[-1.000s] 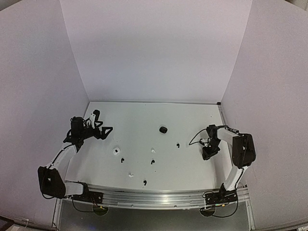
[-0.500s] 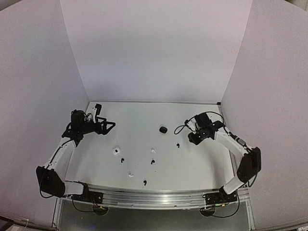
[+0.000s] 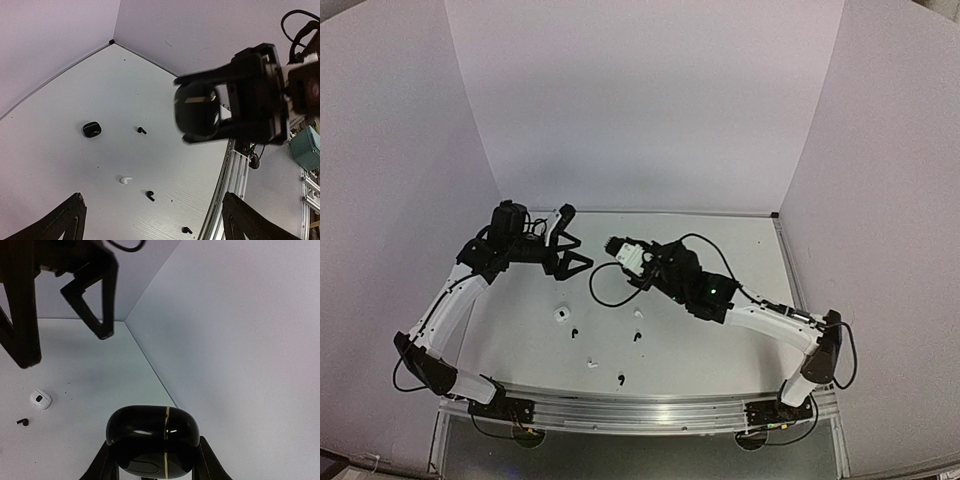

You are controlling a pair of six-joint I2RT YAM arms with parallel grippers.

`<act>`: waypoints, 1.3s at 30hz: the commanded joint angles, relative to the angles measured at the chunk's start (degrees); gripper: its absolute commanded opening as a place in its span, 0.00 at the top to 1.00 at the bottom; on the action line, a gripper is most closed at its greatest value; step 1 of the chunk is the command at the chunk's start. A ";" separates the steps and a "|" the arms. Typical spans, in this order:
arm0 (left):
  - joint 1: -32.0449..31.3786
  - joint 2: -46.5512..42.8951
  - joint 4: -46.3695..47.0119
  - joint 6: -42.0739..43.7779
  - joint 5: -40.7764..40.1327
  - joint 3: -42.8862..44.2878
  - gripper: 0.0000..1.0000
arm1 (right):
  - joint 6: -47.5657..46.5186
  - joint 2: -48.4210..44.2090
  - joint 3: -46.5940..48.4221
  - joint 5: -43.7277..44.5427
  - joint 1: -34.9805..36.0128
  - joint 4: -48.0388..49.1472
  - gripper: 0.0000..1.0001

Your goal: Insert the wireless bluetooth earbuds into the charging case

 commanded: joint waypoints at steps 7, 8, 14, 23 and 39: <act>-1.73 -0.92 -6.39 6.52 -1.28 0.78 0.27 | -6.67 7.21 8.40 7.65 4.39 6.10 0.82; -1.73 -0.99 -4.83 5.31 -1.42 0.64 0.30 | -7.48 7.78 8.76 8.56 4.89 6.70 0.83; -1.73 -3.15 4.74 1.07 -0.88 -2.22 0.40 | -8.54 10.61 10.39 13.41 6.45 8.71 0.85; -1.73 -7.51 13.64 -1.36 1.08 -7.34 0.51 | -5.72 11.49 11.32 12.17 6.95 9.27 0.85; -1.82 -4.64 13.39 -4.91 0.23 -5.55 0.64 | -6.53 12.85 13.34 10.76 8.26 9.41 0.85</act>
